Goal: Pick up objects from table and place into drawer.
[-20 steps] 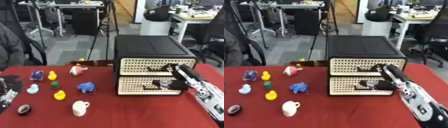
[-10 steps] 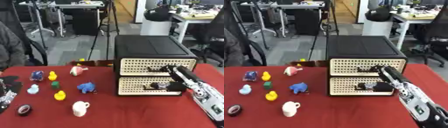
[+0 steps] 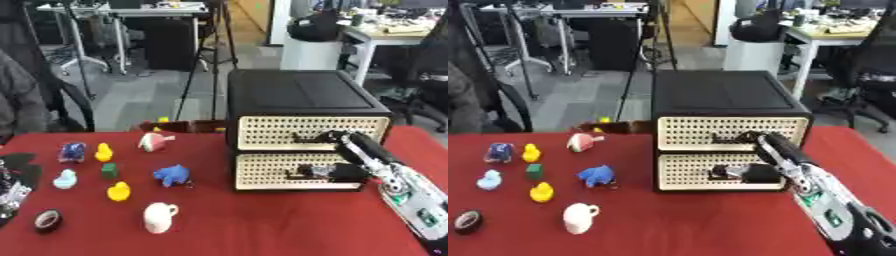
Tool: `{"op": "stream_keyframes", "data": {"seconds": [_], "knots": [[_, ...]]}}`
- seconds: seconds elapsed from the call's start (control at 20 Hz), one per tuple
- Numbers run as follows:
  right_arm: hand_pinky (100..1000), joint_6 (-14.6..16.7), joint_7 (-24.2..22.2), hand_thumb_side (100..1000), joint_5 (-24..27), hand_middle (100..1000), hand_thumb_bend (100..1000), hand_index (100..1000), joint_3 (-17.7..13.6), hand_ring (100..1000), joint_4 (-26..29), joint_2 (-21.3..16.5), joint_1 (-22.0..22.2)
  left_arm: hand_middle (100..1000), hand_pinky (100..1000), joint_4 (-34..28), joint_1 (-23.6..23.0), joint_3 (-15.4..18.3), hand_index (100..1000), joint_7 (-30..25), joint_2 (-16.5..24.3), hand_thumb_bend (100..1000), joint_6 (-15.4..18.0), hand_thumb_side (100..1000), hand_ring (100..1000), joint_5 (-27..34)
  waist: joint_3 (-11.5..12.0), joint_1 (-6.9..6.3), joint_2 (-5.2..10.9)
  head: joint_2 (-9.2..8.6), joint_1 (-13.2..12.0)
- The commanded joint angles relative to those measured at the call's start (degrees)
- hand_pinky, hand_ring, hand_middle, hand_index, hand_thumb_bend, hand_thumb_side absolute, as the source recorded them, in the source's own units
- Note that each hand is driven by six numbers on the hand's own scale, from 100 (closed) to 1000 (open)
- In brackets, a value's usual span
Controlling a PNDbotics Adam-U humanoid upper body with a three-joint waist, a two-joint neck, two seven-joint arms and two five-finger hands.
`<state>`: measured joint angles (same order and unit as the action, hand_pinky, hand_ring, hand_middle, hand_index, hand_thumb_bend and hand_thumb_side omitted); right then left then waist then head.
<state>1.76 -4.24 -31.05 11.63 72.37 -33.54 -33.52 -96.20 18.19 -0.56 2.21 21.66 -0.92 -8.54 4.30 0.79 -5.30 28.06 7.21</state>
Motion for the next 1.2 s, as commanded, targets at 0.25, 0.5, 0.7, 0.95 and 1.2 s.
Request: {"op": "stream_keyframes", "data": {"seconds": [0.25, 0.5, 0.7, 0.95, 1.2], "knots": [[100, 0.3, 0.2, 751, -0.7, 155, 807, 607, 0.0, 100, 0.5, -0.6, -0.8, 540, 566, -1.1, 0.9, 0.1, 744, -0.1, 0.7, 647, 0.1, 759, 479, 0.3, 0.1, -0.08, 0.5, -0.35, 0.2], [100, 0.7, 0.6, 759, -0.9, 153, 802, 608, 0.0, 100, 3.1, -0.9, 0.1, 541, 567, -1.1, 0.9, 0.2, 745, -0.1, 0.8, 646, 0.0, 759, 479, 0.3, -0.3, -0.11, 0.46, -0.38, 0.1], [100, 0.7, 0.6, 763, -1.0, 152, 798, 609, 0.2, 100, 6.8, -1.3, 1.6, 541, 567, -1.1, 0.8, 0.2, 745, 0.0, 0.9, 645, 0.0, 760, 479, 0.2, -0.6, 0.09, 0.42, -0.28, 0.0], [100, 0.4, 0.3, 765, -1.3, 150, 797, 599, 0.4, 100, 10.6, -1.5, 3.5, 541, 567, -1.0, 0.8, 0.3, 745, 0.0, 1.0, 644, 0.0, 760, 478, 0.1, -1.0, 0.43, 0.47, -0.09, -0.1], [100, 0.2, 0.1, 767, -1.7, 149, 795, 574, 0.4, 100, 13.5, -1.8, 5.4, 541, 567, -1.0, 0.7, 0.3, 744, 0.1, 1.2, 644, 0.0, 760, 478, 0.1, -1.2, 0.73, 0.57, -0.02, -0.3]]}}
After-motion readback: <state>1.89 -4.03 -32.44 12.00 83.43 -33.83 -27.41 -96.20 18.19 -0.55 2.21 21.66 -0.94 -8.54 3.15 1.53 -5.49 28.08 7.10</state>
